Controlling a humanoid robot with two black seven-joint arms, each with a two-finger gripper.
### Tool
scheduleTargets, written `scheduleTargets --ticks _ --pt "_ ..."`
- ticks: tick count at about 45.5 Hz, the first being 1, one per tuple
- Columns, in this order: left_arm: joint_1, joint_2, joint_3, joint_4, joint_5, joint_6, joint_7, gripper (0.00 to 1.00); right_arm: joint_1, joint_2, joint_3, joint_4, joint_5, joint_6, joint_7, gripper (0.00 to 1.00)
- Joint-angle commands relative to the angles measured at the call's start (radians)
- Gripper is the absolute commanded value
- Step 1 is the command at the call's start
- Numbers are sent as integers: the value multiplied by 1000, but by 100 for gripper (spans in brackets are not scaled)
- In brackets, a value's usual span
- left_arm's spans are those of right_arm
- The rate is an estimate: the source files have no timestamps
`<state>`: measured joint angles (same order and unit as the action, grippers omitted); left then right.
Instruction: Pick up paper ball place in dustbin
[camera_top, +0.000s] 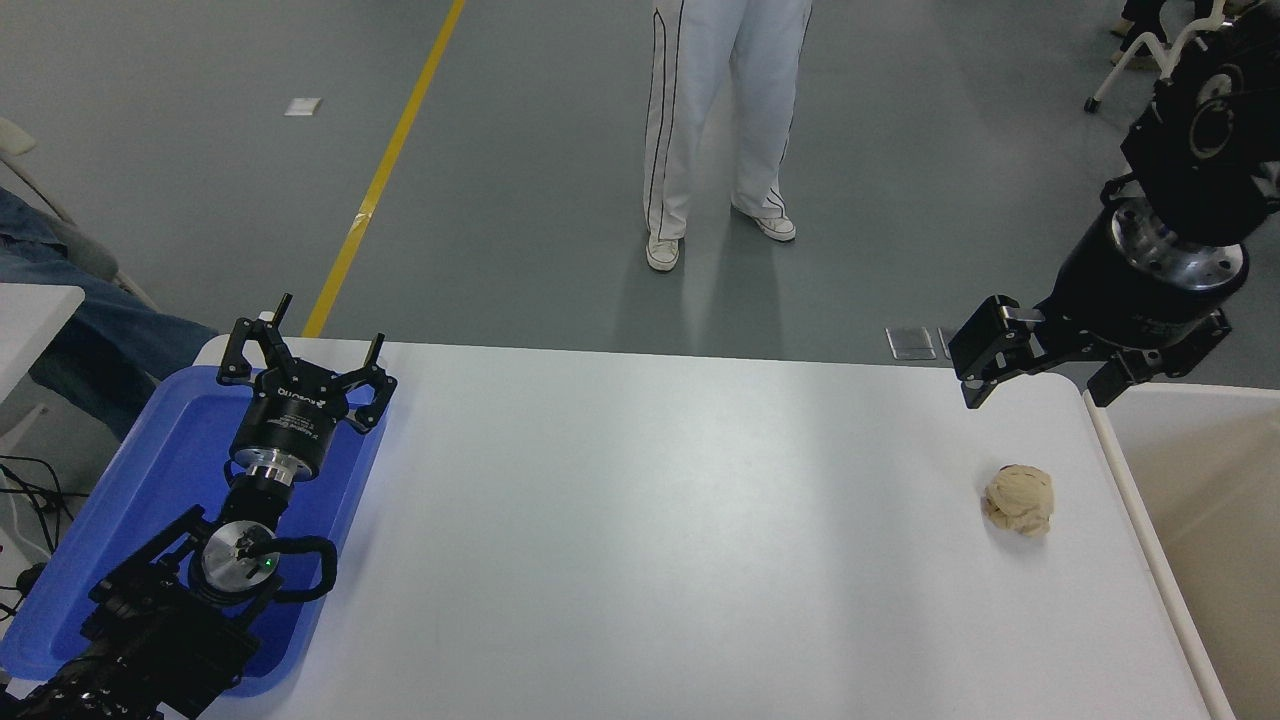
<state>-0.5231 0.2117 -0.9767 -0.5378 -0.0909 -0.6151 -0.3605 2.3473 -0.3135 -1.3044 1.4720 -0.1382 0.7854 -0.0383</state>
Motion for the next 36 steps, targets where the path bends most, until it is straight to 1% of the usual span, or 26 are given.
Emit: scheduleTargets --ticks 1,36 --pt "0 0 0 1 0 0 0 100 1 -1 0 -2 0 0 0 100" --pt "0 0 1 1 -1 -2 0 100 4 4 4 -4 0 0 0 100"
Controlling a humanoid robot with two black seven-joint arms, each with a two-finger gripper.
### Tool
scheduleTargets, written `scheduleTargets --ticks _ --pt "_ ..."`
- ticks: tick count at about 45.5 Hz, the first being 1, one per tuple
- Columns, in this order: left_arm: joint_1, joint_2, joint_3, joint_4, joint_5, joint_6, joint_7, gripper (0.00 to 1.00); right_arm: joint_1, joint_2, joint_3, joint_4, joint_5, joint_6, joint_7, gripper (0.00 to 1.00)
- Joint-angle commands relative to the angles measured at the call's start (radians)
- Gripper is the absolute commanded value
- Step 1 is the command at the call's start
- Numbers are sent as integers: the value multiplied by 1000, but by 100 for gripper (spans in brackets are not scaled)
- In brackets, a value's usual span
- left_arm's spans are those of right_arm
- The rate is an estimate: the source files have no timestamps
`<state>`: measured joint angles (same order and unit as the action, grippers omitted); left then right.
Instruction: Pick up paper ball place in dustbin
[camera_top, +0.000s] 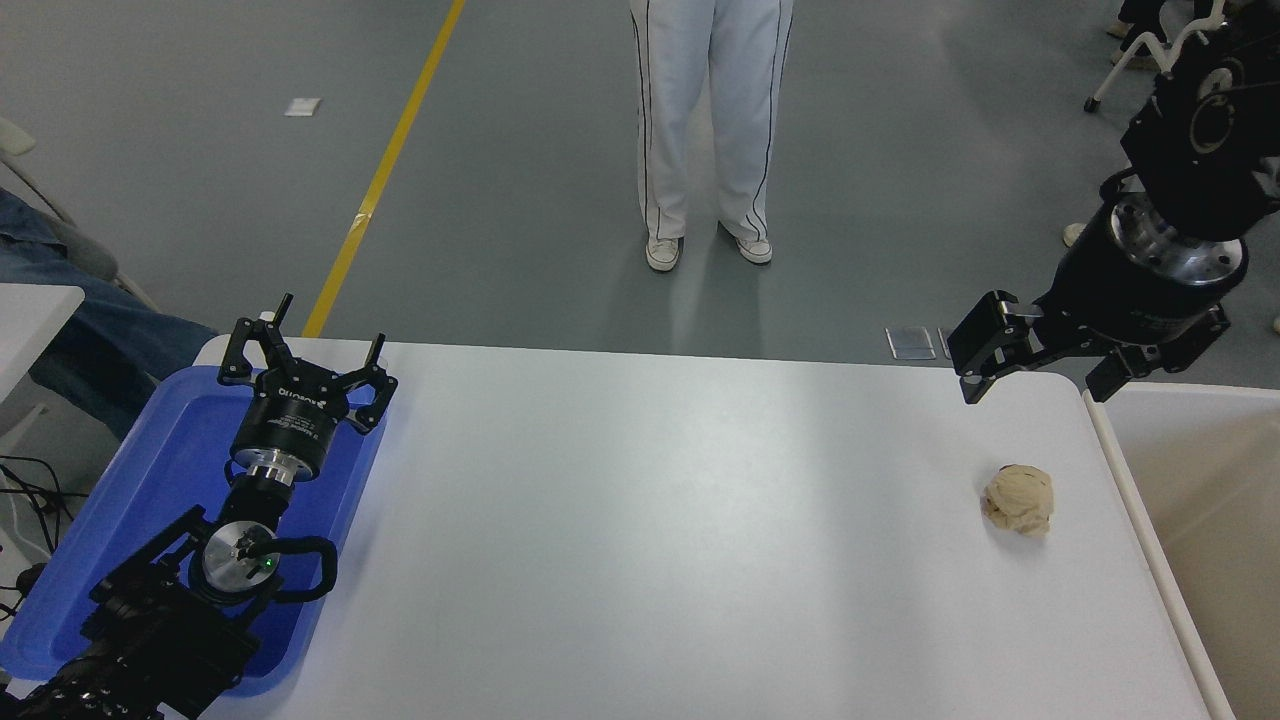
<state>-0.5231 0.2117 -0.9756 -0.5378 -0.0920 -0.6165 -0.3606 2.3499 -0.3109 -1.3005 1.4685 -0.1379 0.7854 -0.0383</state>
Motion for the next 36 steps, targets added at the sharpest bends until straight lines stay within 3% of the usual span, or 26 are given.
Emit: scheduleTargets --ticks 1,36 --pt "0 0 0 -1 0 0 0 100 2 1 0 0 0 0 0 100" --pt "0 0 0 -1 0 0 0 100 6 -4 -5 0 0 0 0 100"
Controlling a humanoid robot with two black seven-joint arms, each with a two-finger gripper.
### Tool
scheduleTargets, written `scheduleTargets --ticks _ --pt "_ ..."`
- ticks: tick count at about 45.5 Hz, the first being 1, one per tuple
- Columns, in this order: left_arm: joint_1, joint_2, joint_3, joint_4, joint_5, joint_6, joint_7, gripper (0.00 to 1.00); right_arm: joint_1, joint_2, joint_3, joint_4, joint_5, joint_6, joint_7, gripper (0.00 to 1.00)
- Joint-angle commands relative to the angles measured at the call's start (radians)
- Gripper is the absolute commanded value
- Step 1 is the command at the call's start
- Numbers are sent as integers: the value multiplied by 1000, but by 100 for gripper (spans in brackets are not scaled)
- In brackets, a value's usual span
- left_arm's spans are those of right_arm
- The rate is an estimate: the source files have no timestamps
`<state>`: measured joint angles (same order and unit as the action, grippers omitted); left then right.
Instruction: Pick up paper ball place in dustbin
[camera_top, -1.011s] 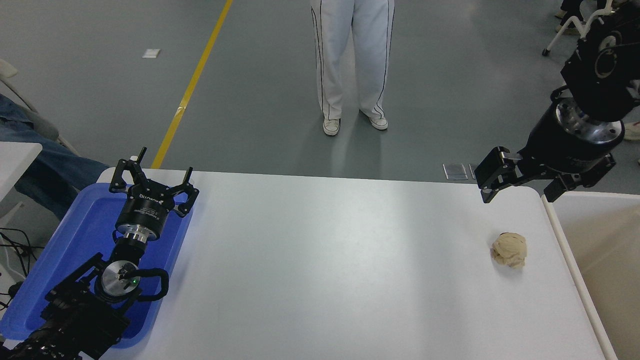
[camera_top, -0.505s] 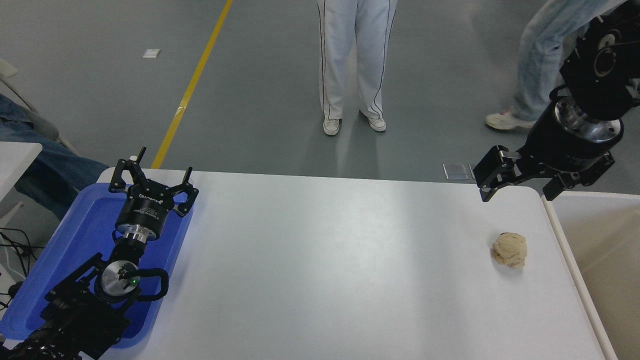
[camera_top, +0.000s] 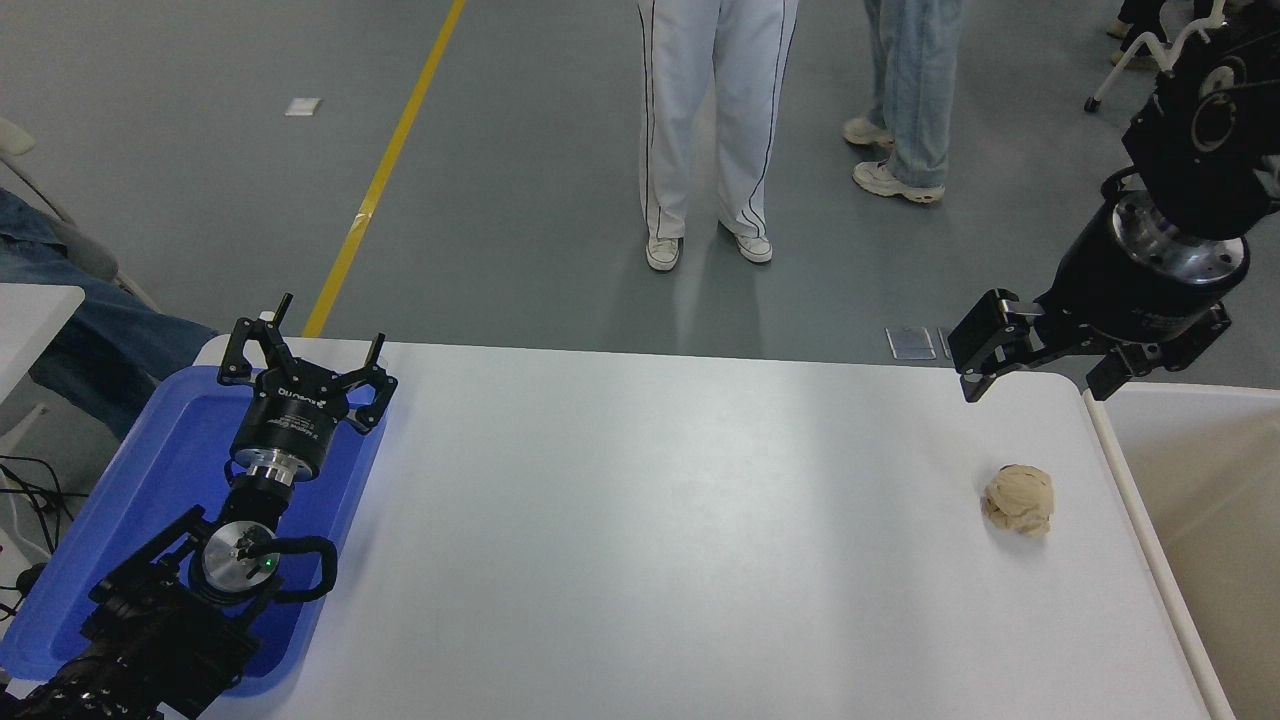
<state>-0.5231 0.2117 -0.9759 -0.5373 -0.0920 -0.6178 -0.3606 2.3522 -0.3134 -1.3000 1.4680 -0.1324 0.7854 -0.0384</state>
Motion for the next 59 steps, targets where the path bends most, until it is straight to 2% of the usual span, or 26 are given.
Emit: scheduleTargets --ticks 1,33,39,44,49,59 --pt "0 0 0 0 0 1 0 100 4 -3 -5 0 -4 0 0 100" --pt "0 0 0 -1 0 1 0 100 -22 -15 -42 -6 -13 0 -2 100" --pt "0 0 0 -1 0 1 0 100 -65 -32 -41 -6 -71 -147 -2 100" --pt "0 0 0 0 0 1 0 100 -105 -87 -38 -8 -136 -268 -2 100" --pt "0 0 0 -1 0 1 0 100 -120 -96 -41 -20 -151 -319 -2 100" --pt "0 0 -1 -1 0 0 0 100 -267 -147 -33 -139 -191 -324 -2 100"
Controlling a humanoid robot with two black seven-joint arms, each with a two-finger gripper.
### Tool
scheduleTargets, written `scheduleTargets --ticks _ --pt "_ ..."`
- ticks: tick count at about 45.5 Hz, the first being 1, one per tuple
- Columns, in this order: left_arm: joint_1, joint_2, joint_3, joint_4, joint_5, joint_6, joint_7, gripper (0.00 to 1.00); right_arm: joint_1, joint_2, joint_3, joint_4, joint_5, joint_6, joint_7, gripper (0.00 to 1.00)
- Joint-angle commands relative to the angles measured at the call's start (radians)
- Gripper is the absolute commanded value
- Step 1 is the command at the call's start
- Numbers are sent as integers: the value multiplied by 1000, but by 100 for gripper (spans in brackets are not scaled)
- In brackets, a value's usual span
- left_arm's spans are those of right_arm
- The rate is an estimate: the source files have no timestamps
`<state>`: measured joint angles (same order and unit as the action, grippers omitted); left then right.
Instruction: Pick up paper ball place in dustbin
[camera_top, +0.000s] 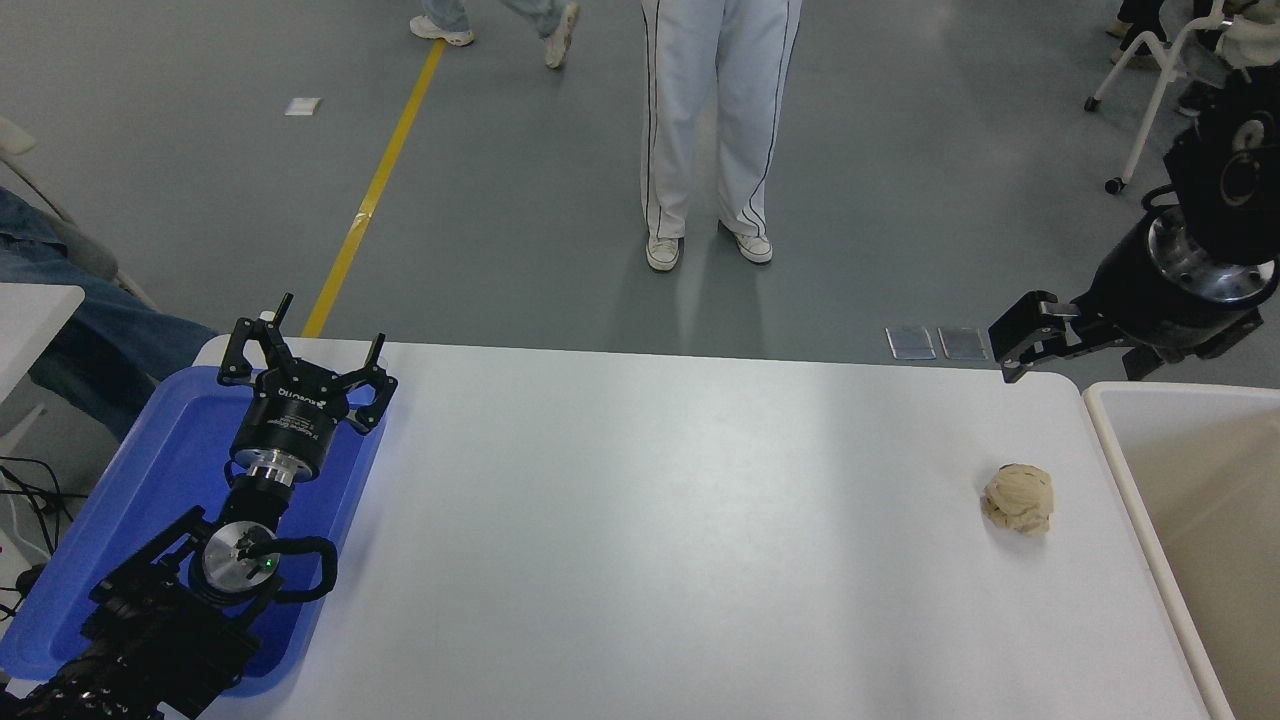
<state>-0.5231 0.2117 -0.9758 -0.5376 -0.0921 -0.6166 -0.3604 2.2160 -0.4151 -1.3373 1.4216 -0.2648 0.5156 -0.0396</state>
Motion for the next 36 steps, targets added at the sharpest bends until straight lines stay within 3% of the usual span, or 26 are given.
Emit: scheduleTargets --ticks 1,12,36 --pt "0 0 -1 -1 0 -2 0 100 -146 -47 6 -102 -66 -54 0 100" --pt "0 0 -1 -1 0 -2 0 100 -311 -67 43 -243 -129 -54 0 100" --pt "0 0 -1 1 0 -2 0 100 -636 -64 150 -526 -122 -63 -2 100"
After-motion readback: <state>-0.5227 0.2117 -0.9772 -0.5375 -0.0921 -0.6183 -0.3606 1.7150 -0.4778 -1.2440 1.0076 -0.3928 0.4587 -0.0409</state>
